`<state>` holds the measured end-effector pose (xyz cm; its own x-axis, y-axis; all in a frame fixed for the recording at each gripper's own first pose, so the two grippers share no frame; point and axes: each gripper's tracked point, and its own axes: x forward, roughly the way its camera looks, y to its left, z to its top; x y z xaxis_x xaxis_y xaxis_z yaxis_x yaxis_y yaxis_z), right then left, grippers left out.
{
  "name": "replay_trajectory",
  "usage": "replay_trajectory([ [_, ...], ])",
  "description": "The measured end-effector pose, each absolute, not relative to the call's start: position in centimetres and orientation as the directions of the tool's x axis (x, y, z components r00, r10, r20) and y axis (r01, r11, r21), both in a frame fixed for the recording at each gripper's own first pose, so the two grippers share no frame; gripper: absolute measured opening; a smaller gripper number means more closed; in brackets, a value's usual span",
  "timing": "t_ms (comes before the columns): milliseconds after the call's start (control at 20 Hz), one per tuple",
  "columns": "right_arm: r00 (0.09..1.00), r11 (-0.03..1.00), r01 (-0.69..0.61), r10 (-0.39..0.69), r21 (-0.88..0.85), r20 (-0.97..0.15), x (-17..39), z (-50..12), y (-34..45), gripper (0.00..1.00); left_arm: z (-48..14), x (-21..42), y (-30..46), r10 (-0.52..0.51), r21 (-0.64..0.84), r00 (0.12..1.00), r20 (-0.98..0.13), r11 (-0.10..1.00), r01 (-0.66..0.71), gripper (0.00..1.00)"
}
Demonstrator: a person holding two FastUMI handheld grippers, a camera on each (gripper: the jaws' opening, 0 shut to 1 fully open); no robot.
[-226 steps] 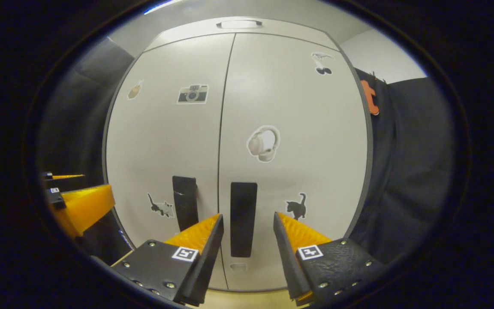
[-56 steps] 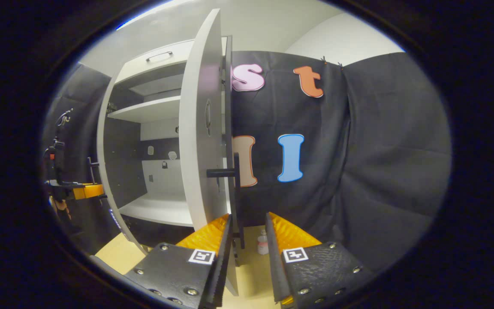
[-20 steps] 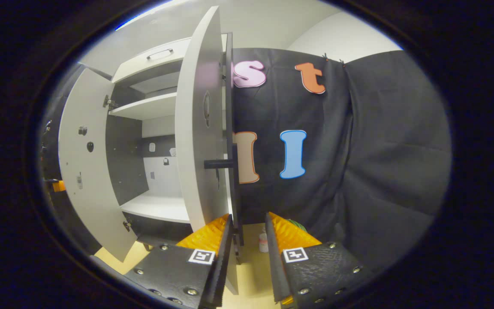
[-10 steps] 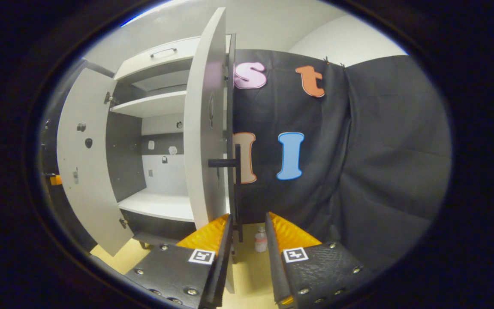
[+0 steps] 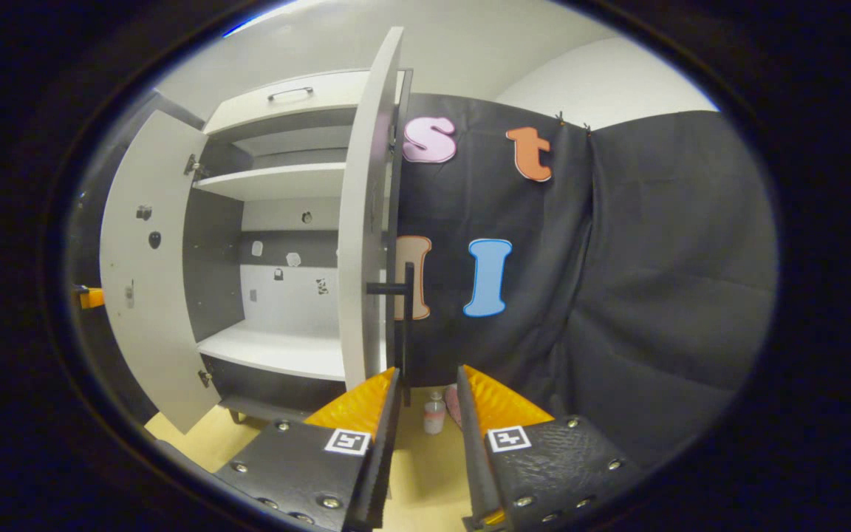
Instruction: Open the right door of the double-door shoe cabinet with the right hand, and open the left door with the left hand.
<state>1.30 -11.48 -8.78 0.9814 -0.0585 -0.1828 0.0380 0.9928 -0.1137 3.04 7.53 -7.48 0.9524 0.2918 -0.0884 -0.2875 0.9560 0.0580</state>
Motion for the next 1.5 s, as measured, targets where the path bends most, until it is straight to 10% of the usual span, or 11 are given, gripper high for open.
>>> replay_trajectory([
  [900, 0.981, 0.983, -0.182, 0.180, -0.024, -0.071, 1.2, -0.3, 4.5, 0.43, 0.7, 8.3, -8.7, 0.094, -0.032, 0.995, 0.015, 0.995, -0.094, 0.00],
  [1100, 0.984, 0.985, -0.170, 0.170, -0.006, -0.061, 3.9, 0.3, 5.9, 0.46, 2.0, 10.6, -10.9, 0.079, -0.021, 0.996, 0.044, 0.997, -0.078, 0.19],
  [1200, 0.982, 0.984, -0.179, 0.179, 0.015, -0.057, 4.7, 0.4, 6.5, 0.54, 2.3, 11.4, -11.8, 0.069, -0.028, 0.996, 0.057, 0.997, -0.067, 0.50],
  [1350, 0.982, 0.982, -0.179, 0.182, 0.063, -0.047, 5.7, 0.7, 7.0, 0.97, 2.8, 12.3, -12.2, 0.076, -0.014, 0.993, 0.085, 0.997, -0.075, 0.97],
  [1500, 0.989, 0.987, -0.145, 0.148, 0.074, -0.031, 6.6, 1.1, 6.5, 0.98, 3.0, 13.3, -12.9, 0.051, -0.012, 0.993, 0.109, 0.999, -0.050, 0.96],
])
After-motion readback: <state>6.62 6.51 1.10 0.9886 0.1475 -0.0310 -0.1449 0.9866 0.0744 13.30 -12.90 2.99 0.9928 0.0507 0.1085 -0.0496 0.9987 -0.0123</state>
